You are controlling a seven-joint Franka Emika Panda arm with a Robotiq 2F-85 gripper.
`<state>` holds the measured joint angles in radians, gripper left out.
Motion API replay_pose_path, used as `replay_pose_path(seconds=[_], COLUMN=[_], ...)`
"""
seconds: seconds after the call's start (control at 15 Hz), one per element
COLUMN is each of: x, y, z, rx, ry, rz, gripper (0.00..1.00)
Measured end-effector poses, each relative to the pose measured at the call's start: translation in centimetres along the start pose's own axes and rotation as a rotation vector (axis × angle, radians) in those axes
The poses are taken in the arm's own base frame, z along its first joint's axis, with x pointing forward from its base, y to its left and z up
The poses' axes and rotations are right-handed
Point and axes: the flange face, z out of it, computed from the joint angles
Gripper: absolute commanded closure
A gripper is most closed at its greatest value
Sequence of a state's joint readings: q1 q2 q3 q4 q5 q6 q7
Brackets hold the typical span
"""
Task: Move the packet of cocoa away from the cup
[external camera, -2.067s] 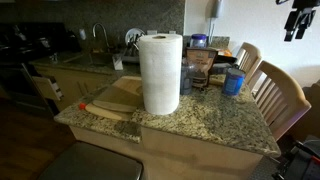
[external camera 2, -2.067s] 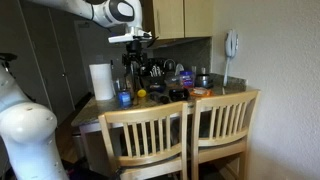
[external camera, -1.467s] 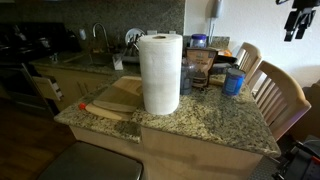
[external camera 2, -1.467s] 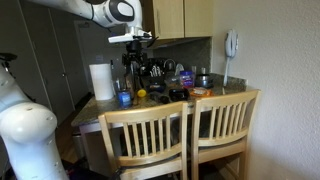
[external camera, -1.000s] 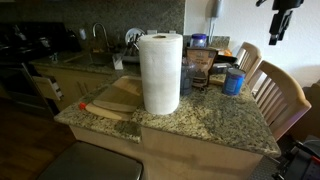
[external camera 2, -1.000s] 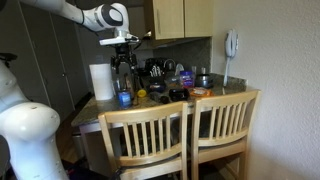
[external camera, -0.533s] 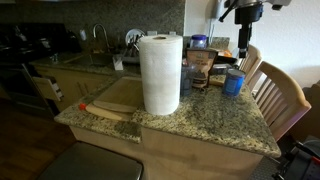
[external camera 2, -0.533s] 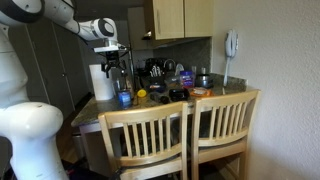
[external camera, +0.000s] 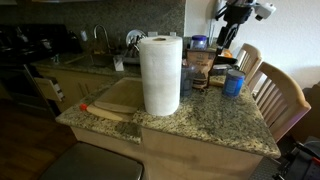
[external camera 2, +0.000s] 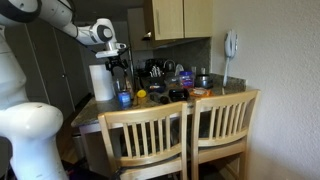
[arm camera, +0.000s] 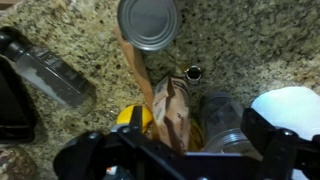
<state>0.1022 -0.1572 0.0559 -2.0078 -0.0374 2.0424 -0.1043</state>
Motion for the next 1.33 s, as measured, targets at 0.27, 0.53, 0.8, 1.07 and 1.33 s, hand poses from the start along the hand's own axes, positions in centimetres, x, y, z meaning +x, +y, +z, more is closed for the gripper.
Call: replay_pose_path(seconds=[0.27, 0.53, 0.8, 1.07, 1.33], x=[-1.8, -1.8, -2.7, -0.8, -0.9], y=[1.1, 0.8, 0.1, -1.8, -1.3], z=[-1.4, -1.1, -1.2, -1.6, -1.6], rx=[-0.008, -0.008, 0.037, 0.026, 0.026], ry=[0.021, 0.02, -0.106, -0.057, -0.058], rz=[0.001, -0.003, -0.089, -0.041, -0.034], gripper=[0.0, 0.0, 0.0, 0.0, 0.0])
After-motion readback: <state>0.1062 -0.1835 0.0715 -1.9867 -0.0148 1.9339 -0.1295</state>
